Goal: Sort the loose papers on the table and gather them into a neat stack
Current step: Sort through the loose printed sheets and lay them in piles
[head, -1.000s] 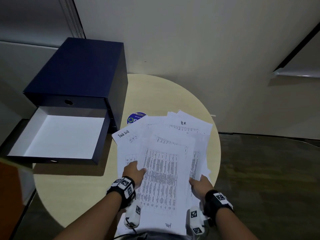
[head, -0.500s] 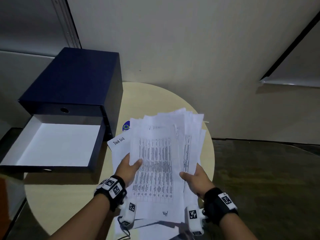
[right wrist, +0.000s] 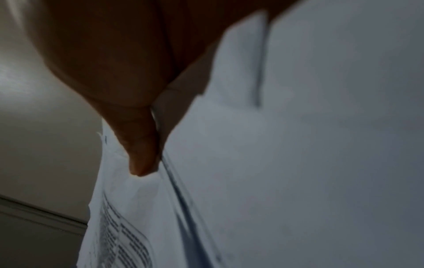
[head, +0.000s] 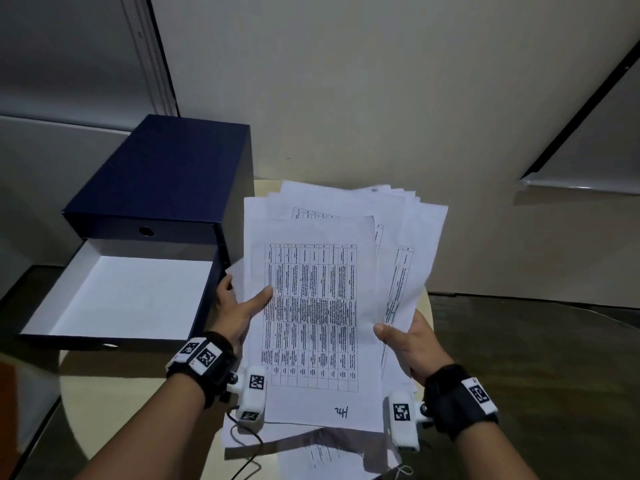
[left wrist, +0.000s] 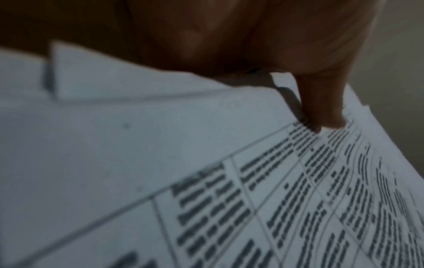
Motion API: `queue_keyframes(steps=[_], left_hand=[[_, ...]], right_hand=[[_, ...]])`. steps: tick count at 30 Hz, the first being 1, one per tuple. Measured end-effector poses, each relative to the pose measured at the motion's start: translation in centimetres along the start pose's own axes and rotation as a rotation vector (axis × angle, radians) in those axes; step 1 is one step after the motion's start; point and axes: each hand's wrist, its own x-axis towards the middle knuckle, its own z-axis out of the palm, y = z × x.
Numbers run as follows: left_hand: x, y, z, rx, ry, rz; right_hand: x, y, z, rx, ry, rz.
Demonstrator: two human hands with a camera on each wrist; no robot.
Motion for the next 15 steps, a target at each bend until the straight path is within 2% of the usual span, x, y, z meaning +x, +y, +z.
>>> queue_keyframes(steps=[3,5,7,10,13,15], left_hand=[[0.9,-2.8,-1.1,0.025,0.028,-0.101],[0.3,-3.8,-1.5,0.002,0.007,-0.202],[-0.9,-4.5,-1.5,0.026,0.012,-0.245],[-2.1,-6.4,-1.7,0.282,-0.034,-0.234],[-2.8,-8.3,-2.0,0.456,-0.084,-0.301],[-3.1,-8.9,-1.8,0.624,-0.082,-0.247]], right_hand=[[-0.1,2.2,-1.0,0.048,0.033,0.08],[-0.5,4.2,-1.9,0.047,0.048,0.152],[-1.2,6.5,-2.6,-0.001,0.039,0.247],[-2.1,9.7,-3.0,-0.174,0.051,0.404],[-2.5,12.5,-2.9,-0.179,0.156,0.557],[-2.6,13.4,-2.6,-0.193,0.164,0.555]])
